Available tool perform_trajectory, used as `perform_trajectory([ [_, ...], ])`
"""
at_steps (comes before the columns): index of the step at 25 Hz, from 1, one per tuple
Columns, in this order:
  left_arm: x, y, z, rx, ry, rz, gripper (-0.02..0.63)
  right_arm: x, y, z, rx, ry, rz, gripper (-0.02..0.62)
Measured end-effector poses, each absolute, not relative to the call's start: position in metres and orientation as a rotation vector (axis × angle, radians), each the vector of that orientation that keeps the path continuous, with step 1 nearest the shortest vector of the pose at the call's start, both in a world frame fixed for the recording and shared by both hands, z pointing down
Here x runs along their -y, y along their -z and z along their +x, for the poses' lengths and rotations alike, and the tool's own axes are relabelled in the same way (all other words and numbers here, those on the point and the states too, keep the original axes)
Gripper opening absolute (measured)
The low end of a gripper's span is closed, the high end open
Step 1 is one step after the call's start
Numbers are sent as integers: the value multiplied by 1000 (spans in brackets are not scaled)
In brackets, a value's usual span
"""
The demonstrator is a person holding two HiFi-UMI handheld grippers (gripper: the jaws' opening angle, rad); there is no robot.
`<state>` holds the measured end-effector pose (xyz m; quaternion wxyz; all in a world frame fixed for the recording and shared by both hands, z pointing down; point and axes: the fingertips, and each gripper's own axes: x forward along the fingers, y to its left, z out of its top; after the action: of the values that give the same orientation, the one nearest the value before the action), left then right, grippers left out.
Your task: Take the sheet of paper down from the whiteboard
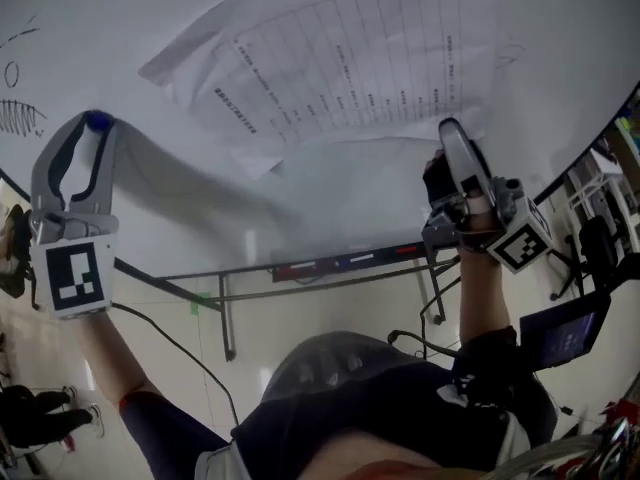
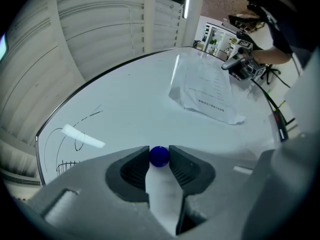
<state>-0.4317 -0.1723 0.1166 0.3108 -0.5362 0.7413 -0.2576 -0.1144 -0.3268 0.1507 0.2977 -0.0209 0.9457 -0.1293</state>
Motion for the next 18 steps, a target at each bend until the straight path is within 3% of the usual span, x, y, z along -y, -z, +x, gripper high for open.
perform_trajectory([
  [9, 169, -108, -436, -1951, 942, -1314, 127, 328, -148, -109, -2549, 367, -6, -2],
  [18, 153, -106, -402, -2018, 652, -1460, 161, 321, -145, -113, -2522, 396, 91, -2],
])
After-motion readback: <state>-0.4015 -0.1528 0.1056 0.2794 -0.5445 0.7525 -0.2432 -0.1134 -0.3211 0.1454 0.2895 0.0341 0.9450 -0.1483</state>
